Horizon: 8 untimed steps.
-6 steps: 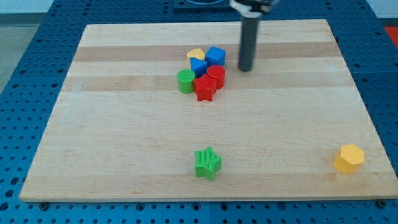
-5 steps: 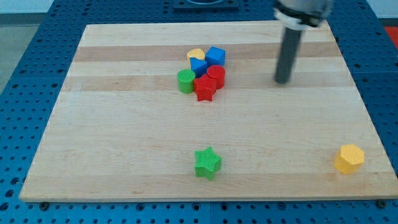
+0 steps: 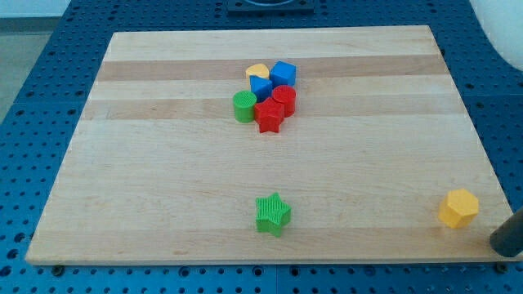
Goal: Move the yellow hexagon in between blue cube and red circle
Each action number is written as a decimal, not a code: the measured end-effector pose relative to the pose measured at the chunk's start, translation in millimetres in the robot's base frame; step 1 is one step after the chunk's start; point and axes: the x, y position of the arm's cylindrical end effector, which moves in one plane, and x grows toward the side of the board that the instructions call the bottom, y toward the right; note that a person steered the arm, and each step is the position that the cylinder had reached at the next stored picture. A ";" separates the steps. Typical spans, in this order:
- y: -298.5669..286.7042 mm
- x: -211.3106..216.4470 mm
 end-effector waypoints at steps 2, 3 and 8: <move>-28.5 -36.3; -45.0 -52.0; -115.5 -123.8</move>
